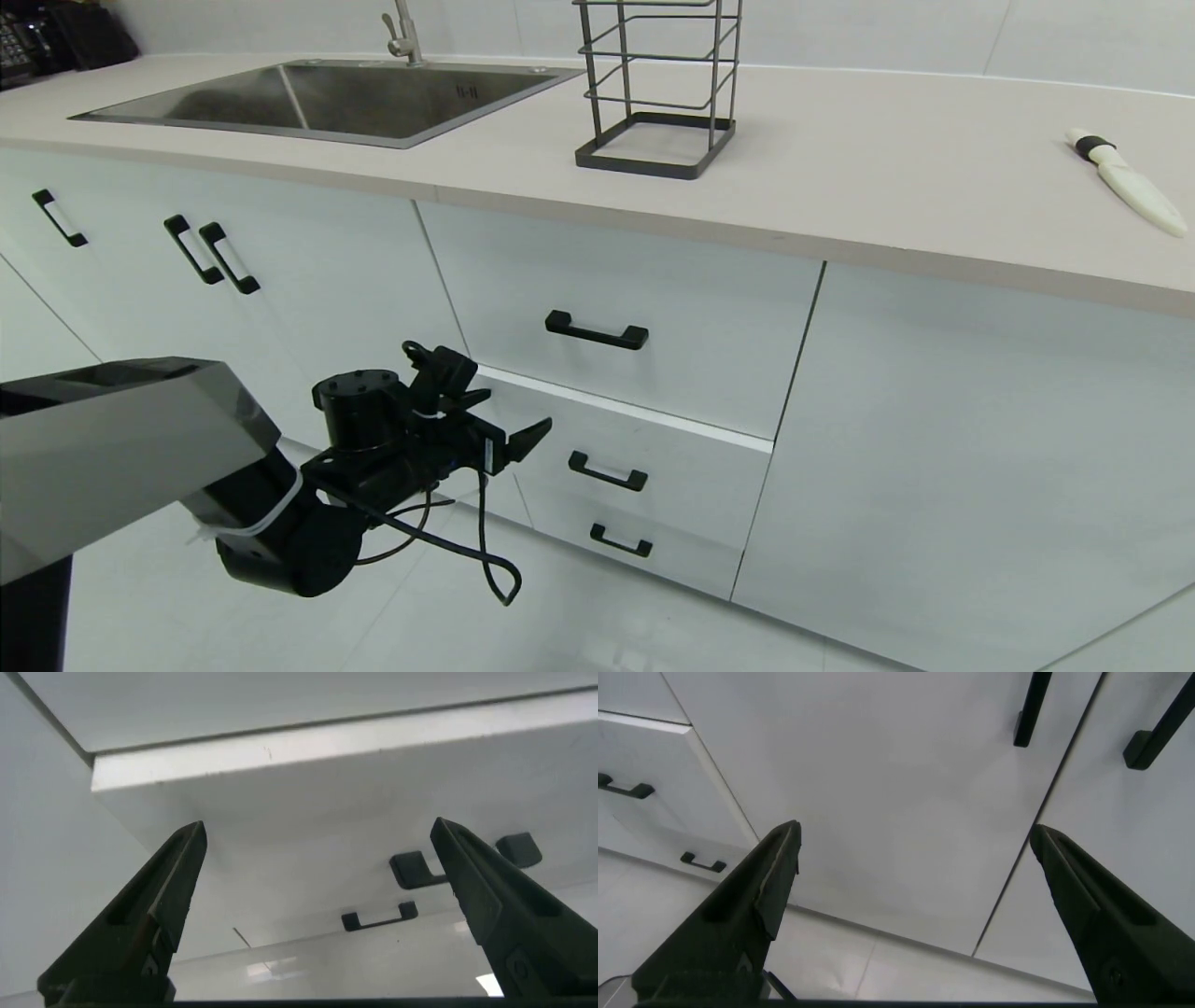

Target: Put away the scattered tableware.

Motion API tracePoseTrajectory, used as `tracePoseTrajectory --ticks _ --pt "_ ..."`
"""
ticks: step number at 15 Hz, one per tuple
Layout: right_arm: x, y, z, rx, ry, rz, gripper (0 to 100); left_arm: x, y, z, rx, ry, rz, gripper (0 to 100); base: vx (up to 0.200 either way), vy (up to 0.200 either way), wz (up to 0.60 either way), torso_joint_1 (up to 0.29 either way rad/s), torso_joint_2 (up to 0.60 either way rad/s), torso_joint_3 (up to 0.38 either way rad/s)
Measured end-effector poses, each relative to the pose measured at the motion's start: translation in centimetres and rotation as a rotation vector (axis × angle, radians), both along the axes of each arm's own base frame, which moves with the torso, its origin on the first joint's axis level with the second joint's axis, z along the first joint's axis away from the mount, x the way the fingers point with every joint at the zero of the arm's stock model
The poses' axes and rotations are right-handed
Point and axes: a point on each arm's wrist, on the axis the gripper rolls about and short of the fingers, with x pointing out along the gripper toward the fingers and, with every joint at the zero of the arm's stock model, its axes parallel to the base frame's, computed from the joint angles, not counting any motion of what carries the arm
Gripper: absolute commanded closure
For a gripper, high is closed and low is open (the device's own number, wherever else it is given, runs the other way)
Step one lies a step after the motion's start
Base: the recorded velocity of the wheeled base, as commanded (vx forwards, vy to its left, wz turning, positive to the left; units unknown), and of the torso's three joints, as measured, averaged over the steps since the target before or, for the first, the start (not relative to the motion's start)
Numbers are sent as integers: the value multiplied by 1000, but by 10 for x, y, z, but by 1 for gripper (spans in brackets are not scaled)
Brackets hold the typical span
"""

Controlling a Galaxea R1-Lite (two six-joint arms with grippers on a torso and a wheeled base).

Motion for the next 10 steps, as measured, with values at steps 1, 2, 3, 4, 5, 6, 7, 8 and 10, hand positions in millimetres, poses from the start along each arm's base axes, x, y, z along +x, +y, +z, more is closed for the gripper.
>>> tracePoseTrajectory --ticks 1,2,3,4,5,6,7,8,10 --pt "0 0 0 1 0 0 0 3 -1 1 -7 -12 2 0 0 0 0 0 0 0" --pt "0 0 0 0 0 0 0 5 -1 3 -13 -29 3 0 0 0 0 0 0 0" --pt "0 0 0 1 0 0 0 6 -1 2 -14 -33 4 0 0 0 0 0 0 0" --pt "0 0 0 0 0 0 0 6 -1 1 -13 -31 4 0 0 0 0 0 0 0" --pt "0 0 0 0 0 0 0 7 0 1 -13 -30 6 0 0 0 0 0 0 0" --pt "0 0 0 0 0 0 0 7 0 0 -13 -28 8 0 0 0 0 0 0 0" --pt "0 0 0 1 0 0 0 6 1 -1 -12 -28 9 0 0 0 0 0 0 0" --pt "0 0 0 1 0 0 0 6 1 -1 -14 -35 9 0 0 0 0 0 0 0" --pt "0 0 0 0 0 0 0 1 2 0 -22 -51 10 0 0 0 0 0 0 0"
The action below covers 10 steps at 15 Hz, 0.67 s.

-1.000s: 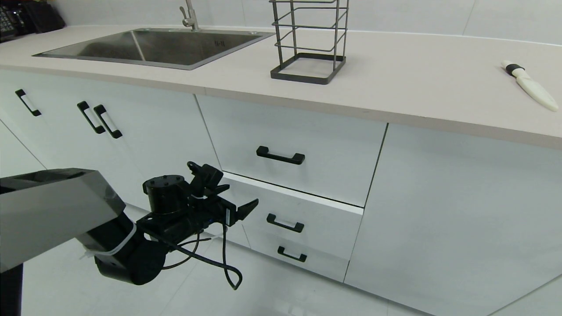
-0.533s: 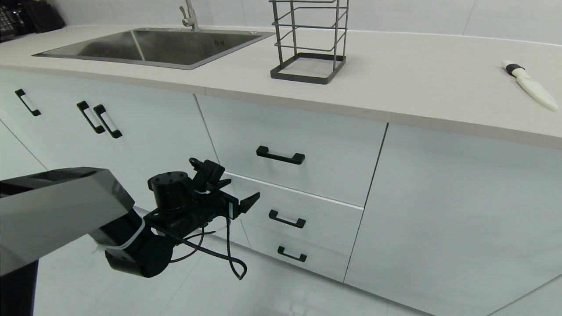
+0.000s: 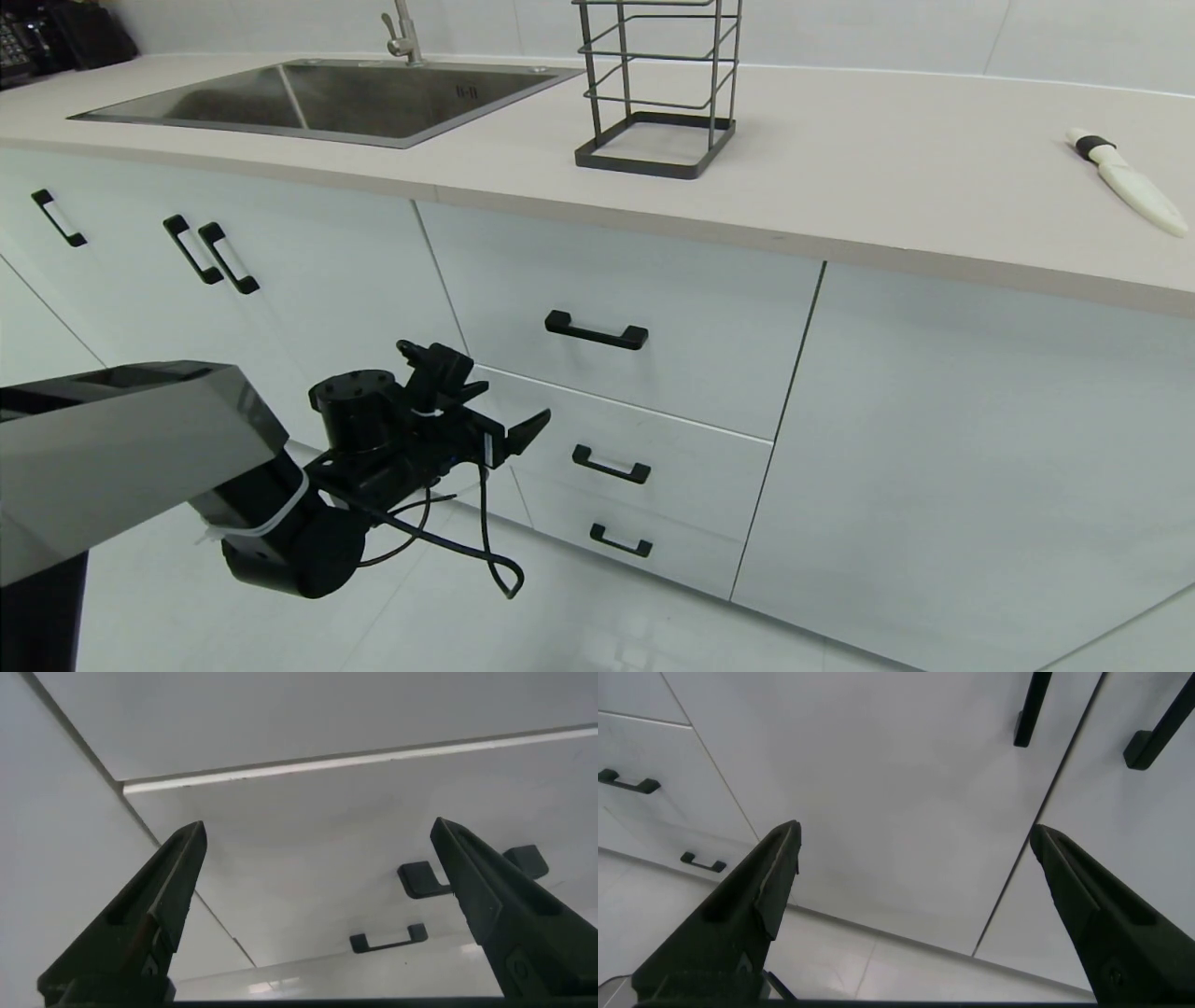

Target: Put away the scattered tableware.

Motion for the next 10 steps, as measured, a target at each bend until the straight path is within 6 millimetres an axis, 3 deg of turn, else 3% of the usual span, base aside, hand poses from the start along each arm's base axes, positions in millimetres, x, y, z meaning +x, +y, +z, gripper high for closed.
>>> tracePoseTrajectory --ticks 5,8,10 --pt "0 0 0 0 0 0 0 -42 12 5 -15 5 7 0 0 0 0 0 0 0" --pt "0 0 0 0 0 0 0 -68 20 24 -19 -11 13 0 0 0 0 0 0 0" --pt "0 0 0 0 0 0 0 -90 23 48 -29 -69 12 0 0 0 0 0 0 0"
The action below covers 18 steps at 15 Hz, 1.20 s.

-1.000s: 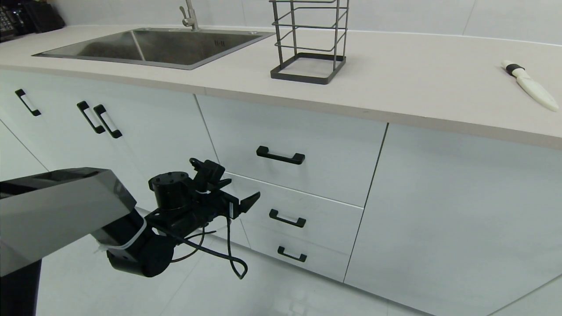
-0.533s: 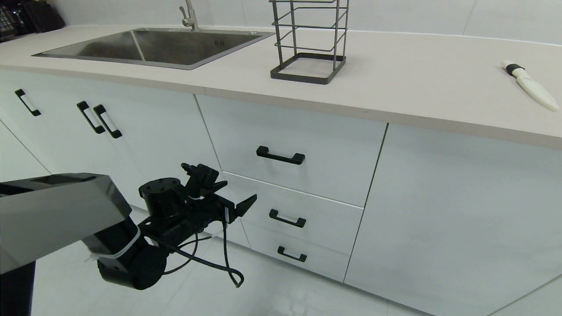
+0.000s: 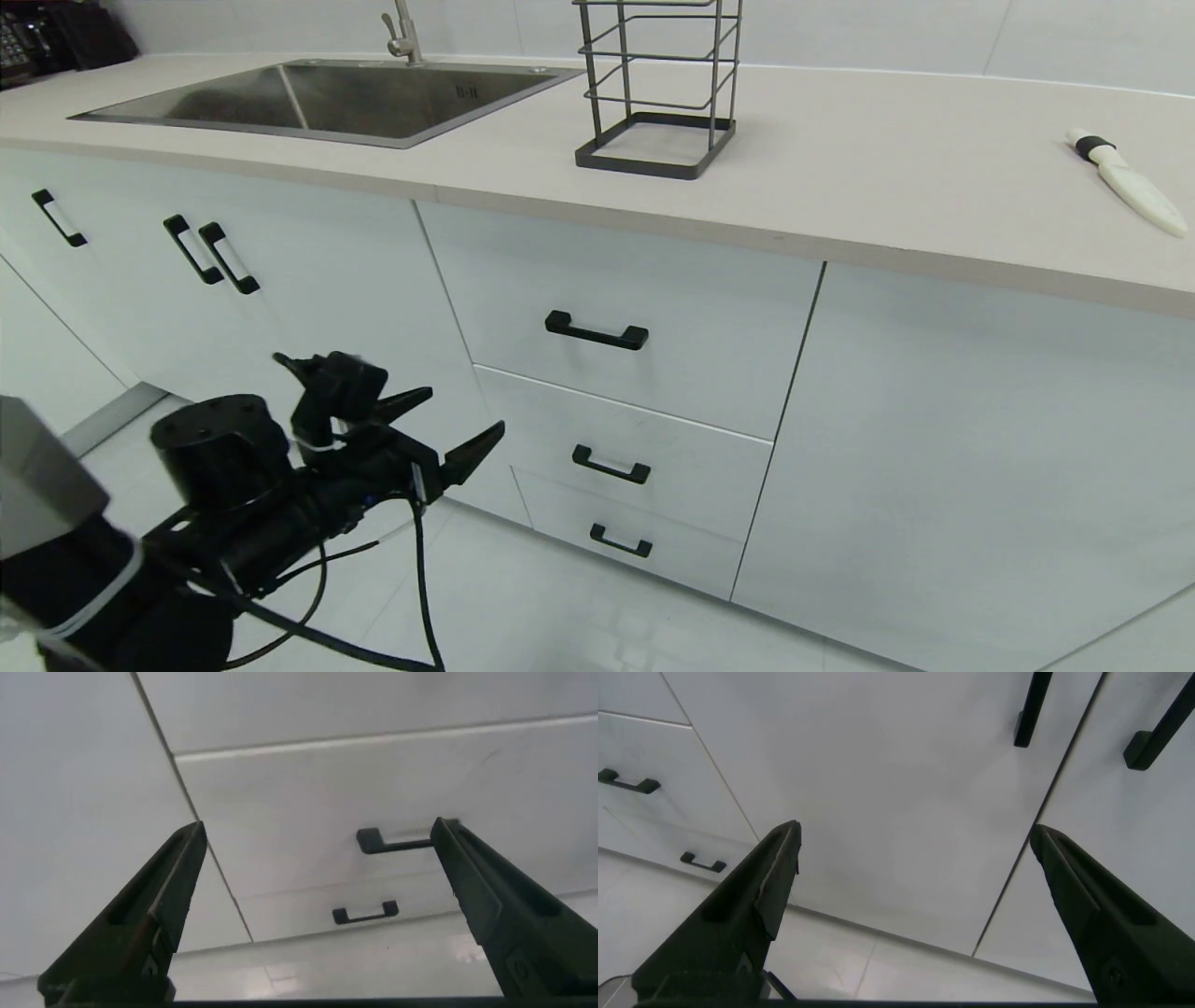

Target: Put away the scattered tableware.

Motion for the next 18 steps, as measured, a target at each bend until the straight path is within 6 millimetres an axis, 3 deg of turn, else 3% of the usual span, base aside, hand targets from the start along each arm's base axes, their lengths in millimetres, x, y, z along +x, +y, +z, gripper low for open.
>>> tracePoseTrajectory --ticks 4,8,10,14,18 --pt "0 0 0 -3 0 2 0 -75 13 55 -29 -175 -3 0 0 0 0 0 0 0" --pt "0 0 0 -2 1 2 0 -155 29 65 -37 -223 28 0 0 0 0 0 0 0" --pt "0 0 0 -2 1 2 0 -188 36 59 -31 -193 50 0 0 0 0 0 0 0" --pt "0 0 0 -1 1 2 0 -248 49 26 -12 -52 126 0 0 0 0 0 0 0" --pt "0 0 0 0 1 1 0 -277 56 -8 -57 -22 225 0 0 0 0 0 0 0"
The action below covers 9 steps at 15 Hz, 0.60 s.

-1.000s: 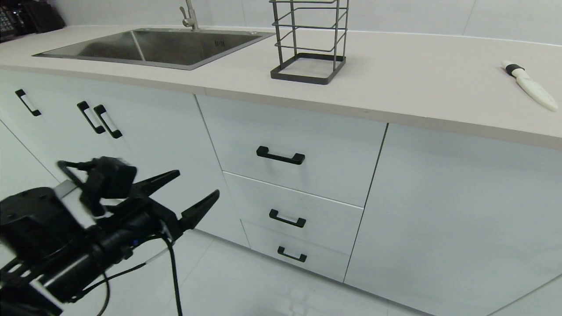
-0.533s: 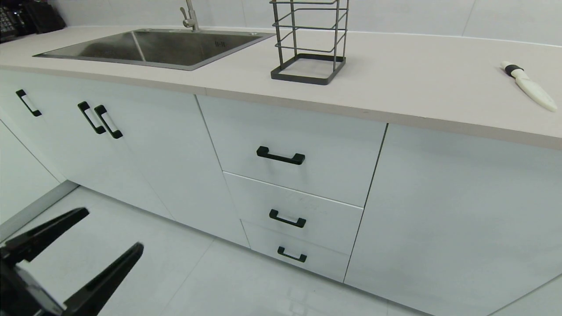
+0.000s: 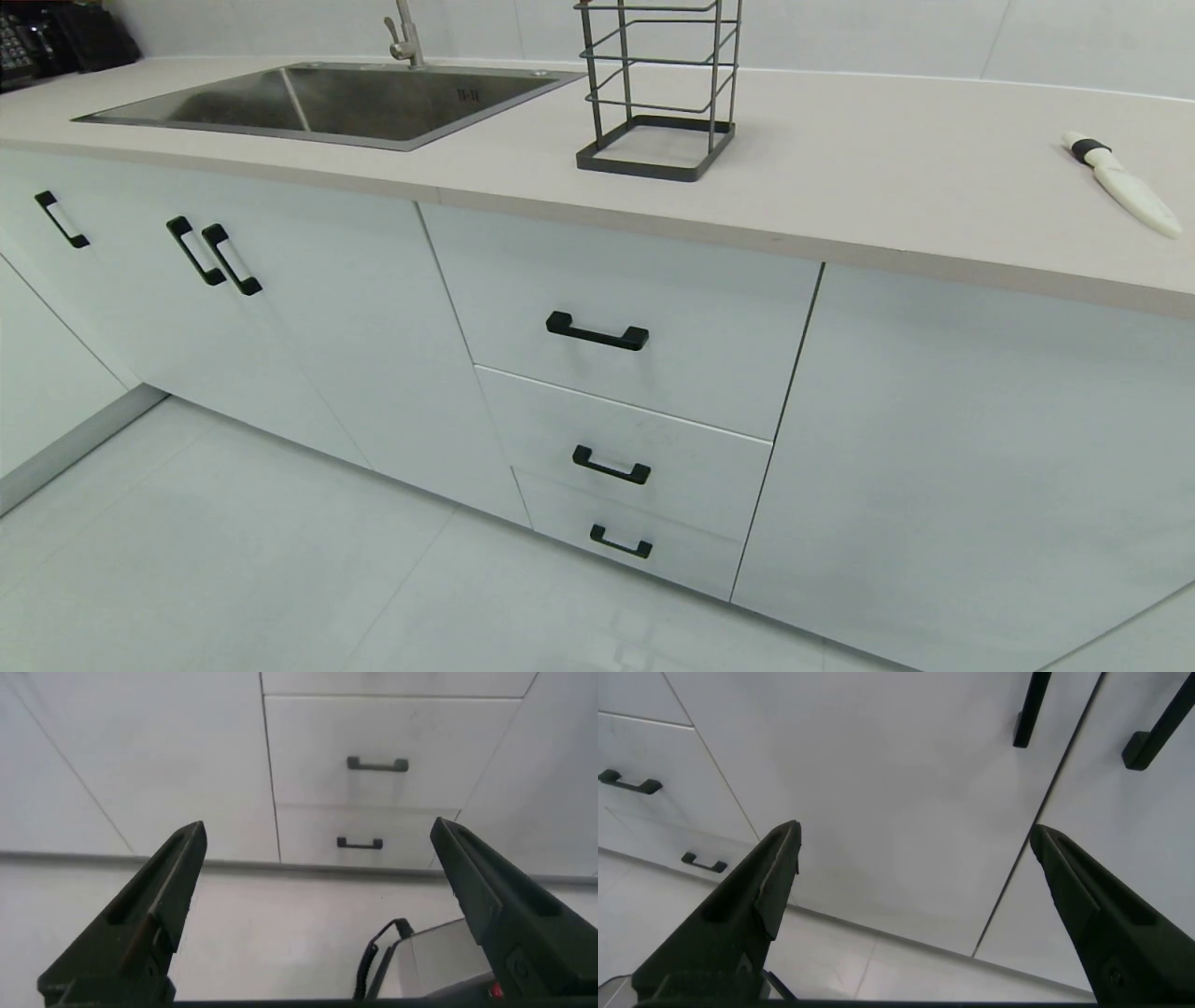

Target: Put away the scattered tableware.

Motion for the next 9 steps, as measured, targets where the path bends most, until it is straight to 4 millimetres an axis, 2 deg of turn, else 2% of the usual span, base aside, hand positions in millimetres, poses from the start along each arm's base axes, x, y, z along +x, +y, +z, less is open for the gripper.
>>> tracePoseTrajectory --ticks 3,5,9 --pt "0 0 0 1 0 0 0 -7 1 -7 -12 -36 40 0 0 0 -600 -1 2 6" --pt "0 0 0 1 0 0 0 -9 2 -16 1 32 87 0 0 0 -600 2 2 0" --pt "0 0 0 0 0 0 0 -10 3 -21 16 66 136 0 0 0 0 0 0 0"
